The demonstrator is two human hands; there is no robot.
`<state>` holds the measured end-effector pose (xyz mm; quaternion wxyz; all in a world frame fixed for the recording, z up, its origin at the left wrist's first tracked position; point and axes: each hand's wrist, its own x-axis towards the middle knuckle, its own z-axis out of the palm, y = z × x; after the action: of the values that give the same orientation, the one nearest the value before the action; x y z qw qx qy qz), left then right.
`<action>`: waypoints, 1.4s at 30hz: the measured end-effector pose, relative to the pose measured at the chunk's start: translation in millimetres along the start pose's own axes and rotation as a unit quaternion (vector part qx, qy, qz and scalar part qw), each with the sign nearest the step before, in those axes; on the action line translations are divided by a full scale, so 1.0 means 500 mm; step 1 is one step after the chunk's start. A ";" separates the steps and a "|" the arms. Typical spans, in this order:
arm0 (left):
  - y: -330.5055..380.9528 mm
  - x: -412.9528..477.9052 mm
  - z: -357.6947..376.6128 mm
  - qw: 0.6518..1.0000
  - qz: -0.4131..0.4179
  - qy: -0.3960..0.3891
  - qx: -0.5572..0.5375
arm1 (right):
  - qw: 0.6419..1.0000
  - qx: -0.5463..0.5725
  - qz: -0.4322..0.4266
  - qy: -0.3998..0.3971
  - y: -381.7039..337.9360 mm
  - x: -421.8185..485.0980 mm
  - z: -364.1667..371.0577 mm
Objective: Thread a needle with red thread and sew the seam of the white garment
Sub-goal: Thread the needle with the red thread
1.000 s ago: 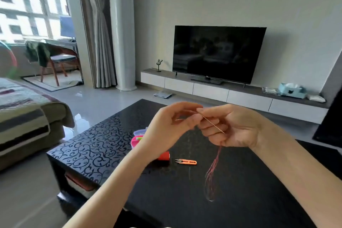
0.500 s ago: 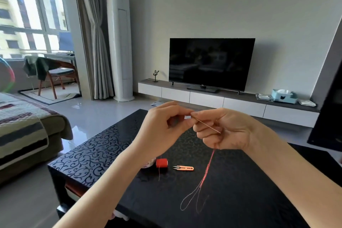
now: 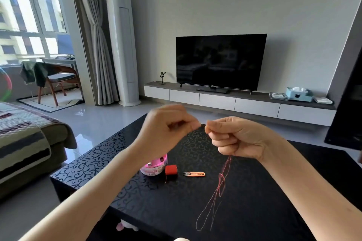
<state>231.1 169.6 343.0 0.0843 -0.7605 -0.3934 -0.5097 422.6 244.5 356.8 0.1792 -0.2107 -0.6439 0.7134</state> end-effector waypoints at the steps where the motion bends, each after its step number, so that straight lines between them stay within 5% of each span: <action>1: 0.004 0.005 -0.004 0.997 -0.063 0.026 -0.043 | 1.000 0.006 -0.007 -0.010 0.005 0.004 -0.012; 4: -0.011 0.027 -0.012 0.943 -0.224 0.131 -0.208 | 1.000 0.005 -0.026 0.010 0.027 0.013 -0.045; 8: -0.047 0.060 -0.018 0.893 -0.316 0.164 -0.275 | 0.997 -0.021 -0.034 0.059 0.092 0.032 -0.069; 13: -0.055 0.111 -0.012 0.879 -0.322 0.166 -0.311 | 0.999 -0.009 -0.015 0.049 0.201 0.071 -0.067; 21: -0.043 0.218 -0.011 0.872 -0.311 0.135 -0.353 | 0.987 -0.136 0.050 0.075 0.307 0.121 -0.004; 34: -0.111 0.216 -0.039 0.833 -0.373 0.214 -0.348 | 0.966 -0.183 0.036 0.179 0.391 0.134 -0.037; 38: -0.141 0.178 -0.042 0.792 -0.400 0.277 -0.368 | 0.927 -0.211 0.118 0.286 0.438 0.097 -0.131; 42: -0.174 0.152 -0.062 0.752 -0.421 0.348 -0.370 | 0.840 -0.222 0.235 0.435 0.484 0.036 -0.223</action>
<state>162.7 250.9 397.5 -0.2955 -0.2596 -0.3978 -0.8289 470.6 322.2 106.0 0.2158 -0.6789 -0.5720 0.4066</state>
